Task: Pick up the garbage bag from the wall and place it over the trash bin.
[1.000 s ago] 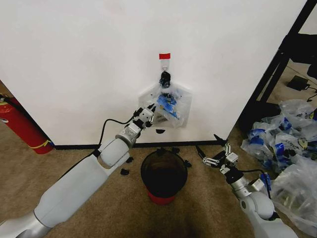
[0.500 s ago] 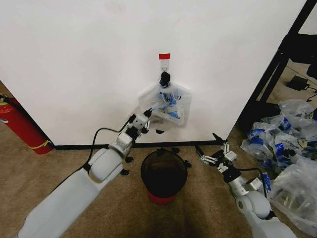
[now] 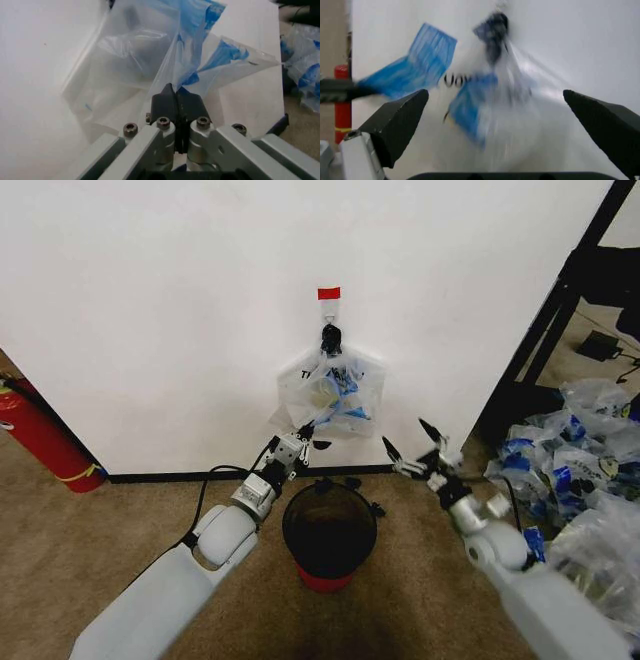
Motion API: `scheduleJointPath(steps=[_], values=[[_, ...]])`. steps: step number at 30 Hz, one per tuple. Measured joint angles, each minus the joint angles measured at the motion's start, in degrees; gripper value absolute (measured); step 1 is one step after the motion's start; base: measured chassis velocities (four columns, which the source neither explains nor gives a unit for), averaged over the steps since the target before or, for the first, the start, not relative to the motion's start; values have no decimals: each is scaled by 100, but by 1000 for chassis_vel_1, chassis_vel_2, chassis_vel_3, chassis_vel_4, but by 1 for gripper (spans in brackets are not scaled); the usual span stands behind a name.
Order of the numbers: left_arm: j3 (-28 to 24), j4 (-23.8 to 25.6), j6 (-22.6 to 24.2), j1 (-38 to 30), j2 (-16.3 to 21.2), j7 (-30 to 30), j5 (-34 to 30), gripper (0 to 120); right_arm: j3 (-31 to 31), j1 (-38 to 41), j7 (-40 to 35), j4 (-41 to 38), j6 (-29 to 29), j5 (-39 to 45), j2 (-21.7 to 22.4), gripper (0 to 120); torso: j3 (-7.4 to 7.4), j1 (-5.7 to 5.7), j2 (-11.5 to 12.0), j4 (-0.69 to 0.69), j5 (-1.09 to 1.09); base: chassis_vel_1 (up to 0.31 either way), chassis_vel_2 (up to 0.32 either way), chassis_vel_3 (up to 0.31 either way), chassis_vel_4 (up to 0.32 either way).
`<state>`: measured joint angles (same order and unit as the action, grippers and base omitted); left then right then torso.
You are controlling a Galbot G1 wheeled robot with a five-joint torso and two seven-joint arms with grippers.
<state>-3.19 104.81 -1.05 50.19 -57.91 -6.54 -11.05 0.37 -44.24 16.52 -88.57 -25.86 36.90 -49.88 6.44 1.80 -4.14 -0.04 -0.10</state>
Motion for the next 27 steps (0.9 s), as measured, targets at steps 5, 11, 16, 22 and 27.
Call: scheduleJointPath(steps=[5,11,16,22,27], values=[[110,90,-6,65,47,1,0,0,-1209,1527,-31,517,353,27,234,100,1,0,0,-3,0,0,0,0,0],[180,144,-6,121,49,1,12,0,-1534,2310,744,624,920,24,573,100,0,0,0,-5,-3,0,0,0,0],[210,175,-3,167,11,-1,31,0,-1566,2613,1808,748,1213,36,755,100,0,0,0,-8,-1,0,0,0,0],[238,202,20,167,26,-12,37,0,-1534,2602,2403,806,1430,-248,641,100,0,0,0,-5,1,0,0,0,0],[257,270,29,191,42,-20,36,0,-1511,2626,2401,1039,1443,-773,440,100,0,0,1,-4,1,0,0,0,0]])
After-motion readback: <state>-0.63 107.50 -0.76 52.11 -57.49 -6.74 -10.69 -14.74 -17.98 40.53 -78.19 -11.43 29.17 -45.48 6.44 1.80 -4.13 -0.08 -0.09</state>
